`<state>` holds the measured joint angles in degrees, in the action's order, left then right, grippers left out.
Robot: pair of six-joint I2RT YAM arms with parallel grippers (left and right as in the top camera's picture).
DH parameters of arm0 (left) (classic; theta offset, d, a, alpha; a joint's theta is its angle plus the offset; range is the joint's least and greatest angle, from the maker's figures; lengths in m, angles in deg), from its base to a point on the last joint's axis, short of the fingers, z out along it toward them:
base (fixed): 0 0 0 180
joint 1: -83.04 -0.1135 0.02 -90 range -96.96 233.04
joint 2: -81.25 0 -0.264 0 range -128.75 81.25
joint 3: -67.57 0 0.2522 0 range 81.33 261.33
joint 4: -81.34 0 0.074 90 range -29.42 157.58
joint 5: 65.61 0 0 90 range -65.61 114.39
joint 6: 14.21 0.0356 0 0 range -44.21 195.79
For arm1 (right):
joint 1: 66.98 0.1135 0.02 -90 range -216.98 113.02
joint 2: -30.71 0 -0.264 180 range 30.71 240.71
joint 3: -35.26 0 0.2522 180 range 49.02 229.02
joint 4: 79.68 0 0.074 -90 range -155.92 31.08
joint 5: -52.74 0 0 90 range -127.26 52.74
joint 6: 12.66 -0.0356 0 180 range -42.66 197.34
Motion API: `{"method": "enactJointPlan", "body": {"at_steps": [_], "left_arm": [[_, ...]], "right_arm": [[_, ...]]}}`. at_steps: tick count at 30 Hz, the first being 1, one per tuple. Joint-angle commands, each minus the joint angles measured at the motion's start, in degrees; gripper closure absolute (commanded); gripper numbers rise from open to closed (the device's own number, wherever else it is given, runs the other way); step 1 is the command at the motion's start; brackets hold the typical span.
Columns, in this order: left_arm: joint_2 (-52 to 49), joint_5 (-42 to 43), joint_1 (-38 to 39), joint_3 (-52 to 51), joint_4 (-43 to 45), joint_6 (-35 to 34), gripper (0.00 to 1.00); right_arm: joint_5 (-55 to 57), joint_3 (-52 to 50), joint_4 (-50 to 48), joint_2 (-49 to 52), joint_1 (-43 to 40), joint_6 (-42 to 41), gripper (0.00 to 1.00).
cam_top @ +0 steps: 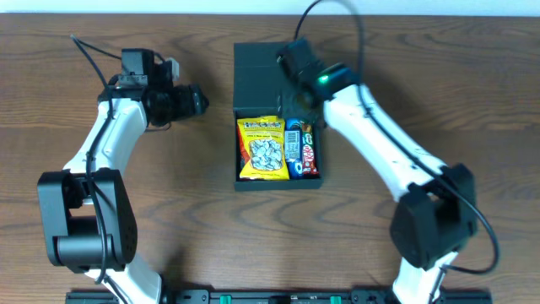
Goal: Pack container
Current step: 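Raise both grippers to the back edge of the box lid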
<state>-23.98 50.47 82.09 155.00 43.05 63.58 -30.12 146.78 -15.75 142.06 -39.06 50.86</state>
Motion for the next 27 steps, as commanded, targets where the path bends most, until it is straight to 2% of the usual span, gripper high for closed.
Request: {"method": "enactJointPlan", "body": {"at_steps": [1, 2, 7, 15, 19, 27], "left_arm": [[-0.4, 3.3, 0.3, 0.0, 4.1, -6.2, 0.93], [-0.4, 4.3, 0.3, 0.0, 6.0, -8.1, 0.94], [-1.0, 5.7, 0.4, 0.0, 11.5, -16.4, 0.94], [-9.4, 12.5, 1.7, 1.3, 15.7, -21.6, 0.94], [-14.7, 14.0, 1.7, 6.7, 13.0, -23.0, 0.94], [-23.7, 14.0, 3.4, 20.9, 0.0, -22.3, 0.95]], "right_arm": [[-0.4, 1.3, -3.7, -1.9, -6.4, 2.3, 0.85], [-3.5, 1.2, -5.2, -1.4, -8.6, 2.3, 0.99], [-16.9, 1.0, -8.9, 3.2, -16.9, 2.3, 0.98], [-30.3, 1.0, -8.9, 13.5, -23.0, 2.4, 0.98], [-34.4, 1.0, -9.2, 16.6, -24.4, 3.4, 0.99], [-43.3, 1.0, -11.9, 22.0, -25.2, 3.4, 0.98]]}}
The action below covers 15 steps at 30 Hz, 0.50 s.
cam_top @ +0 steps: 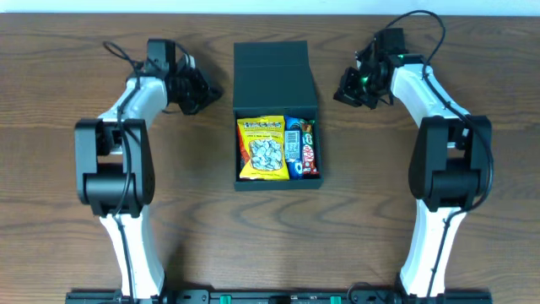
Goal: Pack container
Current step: 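Raise both grippers to the back edge of the box lid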
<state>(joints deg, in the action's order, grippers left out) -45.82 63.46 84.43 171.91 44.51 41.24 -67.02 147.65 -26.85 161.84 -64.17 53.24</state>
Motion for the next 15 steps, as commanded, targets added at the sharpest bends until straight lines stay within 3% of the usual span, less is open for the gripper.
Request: {"method": "enactJointPlan", "body": {"at_steps": [1, 15], "left_arm": [[-2.5, 1.0, 1.4, 4.9, -2.0, 0.0, 0.94], [-4.6, 1.0, 4.2, 6.0, -4.1, -1.4, 0.95]], "right_arm": [[-7.7, 0.2, -1.8, 2.8, 0.1, 1.0, 0.98], [-12.5, 0.2, -7.1, 4.7, 3.6, -0.3, 0.98]]}}
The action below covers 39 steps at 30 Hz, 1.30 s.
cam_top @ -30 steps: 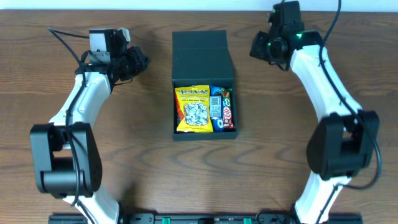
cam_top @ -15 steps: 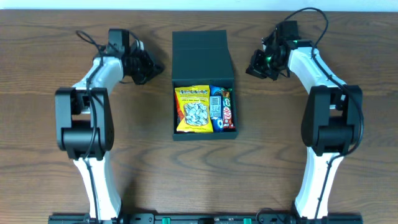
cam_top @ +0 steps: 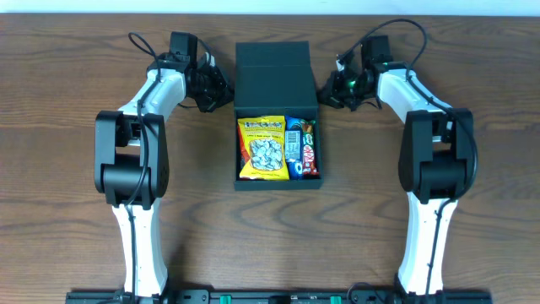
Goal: Pack container
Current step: 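Raise both grippers to the back edge of the box lid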
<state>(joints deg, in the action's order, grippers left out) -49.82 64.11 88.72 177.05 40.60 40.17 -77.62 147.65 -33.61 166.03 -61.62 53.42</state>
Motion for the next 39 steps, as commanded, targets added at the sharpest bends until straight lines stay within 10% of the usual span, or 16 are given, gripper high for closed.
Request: {"method": "enactJointPlan", "body": {"at_steps": [1, 23, 39], "left_arm": [[-0.6, 0.3, -0.1, 0.9, -0.2, -0.4, 0.94], [-0.3, 13.1, 0.0, 2.5, 8.0, 5.0, 0.94], [8.3, 12.2, 0.0, 5.0, 3.3, 15.7, 0.94]], "right_arm": [[-1.9, 0.2, -0.5, 0.5, 1.2, -0.5, 0.99], [-17.1, 1.9, -7.1, 0.2, 1.8, 7.5, 0.99], [-6.1, 15.6, 14.4, -4.4, 1.7, 22.4, 0.98]]}}
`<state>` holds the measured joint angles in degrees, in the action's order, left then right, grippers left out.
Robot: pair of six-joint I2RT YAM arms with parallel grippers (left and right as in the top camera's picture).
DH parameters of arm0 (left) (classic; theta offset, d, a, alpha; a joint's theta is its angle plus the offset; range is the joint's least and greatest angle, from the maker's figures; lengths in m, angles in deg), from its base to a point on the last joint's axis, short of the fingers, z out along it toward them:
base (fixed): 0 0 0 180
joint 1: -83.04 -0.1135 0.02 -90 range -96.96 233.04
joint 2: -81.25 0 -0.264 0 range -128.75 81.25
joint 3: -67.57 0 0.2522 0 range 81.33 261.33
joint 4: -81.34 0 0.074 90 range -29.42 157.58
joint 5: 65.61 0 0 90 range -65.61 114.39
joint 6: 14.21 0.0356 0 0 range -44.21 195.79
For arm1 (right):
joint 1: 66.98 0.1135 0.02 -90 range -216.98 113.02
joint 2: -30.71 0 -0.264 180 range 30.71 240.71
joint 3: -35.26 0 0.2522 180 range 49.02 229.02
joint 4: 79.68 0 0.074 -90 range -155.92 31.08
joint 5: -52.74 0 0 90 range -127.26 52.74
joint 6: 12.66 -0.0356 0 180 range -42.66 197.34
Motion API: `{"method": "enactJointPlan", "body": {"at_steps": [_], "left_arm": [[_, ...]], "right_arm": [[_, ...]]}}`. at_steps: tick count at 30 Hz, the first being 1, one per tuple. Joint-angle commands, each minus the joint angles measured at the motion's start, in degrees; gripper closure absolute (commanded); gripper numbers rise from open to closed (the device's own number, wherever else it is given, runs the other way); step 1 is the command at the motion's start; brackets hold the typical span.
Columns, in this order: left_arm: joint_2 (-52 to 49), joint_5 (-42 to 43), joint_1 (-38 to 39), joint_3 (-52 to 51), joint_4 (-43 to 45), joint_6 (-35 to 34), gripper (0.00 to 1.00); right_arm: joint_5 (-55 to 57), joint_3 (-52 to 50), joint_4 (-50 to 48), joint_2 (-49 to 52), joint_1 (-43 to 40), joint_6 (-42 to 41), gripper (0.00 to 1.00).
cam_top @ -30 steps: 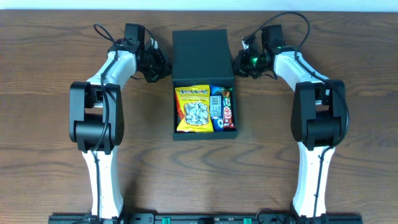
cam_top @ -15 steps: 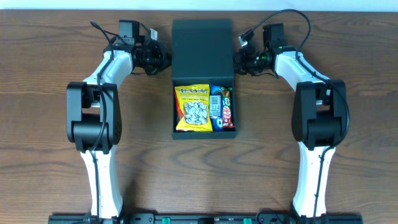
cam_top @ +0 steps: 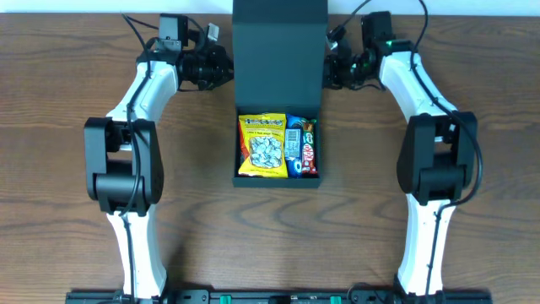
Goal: Pack container
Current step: 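Raise both grippers to the back edge of the box lid, then push the lid forward with both grippers to close the box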
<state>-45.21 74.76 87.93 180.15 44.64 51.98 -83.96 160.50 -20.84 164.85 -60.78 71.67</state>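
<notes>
A black box (cam_top: 278, 182) sits mid-table holding a yellow snack bag (cam_top: 263, 148), a blue bar (cam_top: 293, 145) and a red bar (cam_top: 309, 157). Its hinged lid (cam_top: 278, 51) stands raised at the back and looms large toward the camera. My left gripper (cam_top: 224, 67) is pressed on the lid's left edge. On the opposite edge sits my right gripper (cam_top: 330, 69). Both look shut on the lid, though the fingertips are small and dark here.
The brown wooden table (cam_top: 67, 169) spreads to both sides of the box. Cables trail from both wrists near the table's back edge. The arm bases stand at the front left and front right.
The lid lay flat behind the box with a gripper just beside each flank. Now it is lifted up on its hinge, and both grippers have shifted back and up, holding its side edges.
At first my right gripper was over the flat lid and my left was off to the left. Then both were out to the sides, apart from the lid. Then they flanked the lid closely. Now they hold it raised.
</notes>
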Motion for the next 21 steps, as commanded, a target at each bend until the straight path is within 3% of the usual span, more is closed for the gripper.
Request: {"method": "enactJointPlan", "body": {"at_steps": [1, 11, 21], "left_arm": [[4.4, 1.5, 0.8, 1.9, -1.2, 4.9, 0.94], [11.0, -3.5, 0.8, 1.9, -6.6, 12.5, 0.94], [15.6, -6.0, 0.8, 1.9, -12.3, 19.1, 0.94]], "right_arm": [[0.8, 3.4, 2.8, -3.3, 1.0, 5.0, 0.98], [3.7, 6.8, 8.8, -7.2, 1.0, 8.8, 0.98], [13.9, 6.8, 15.0, -14.4, 1.0, 11.8, 0.98]]}}
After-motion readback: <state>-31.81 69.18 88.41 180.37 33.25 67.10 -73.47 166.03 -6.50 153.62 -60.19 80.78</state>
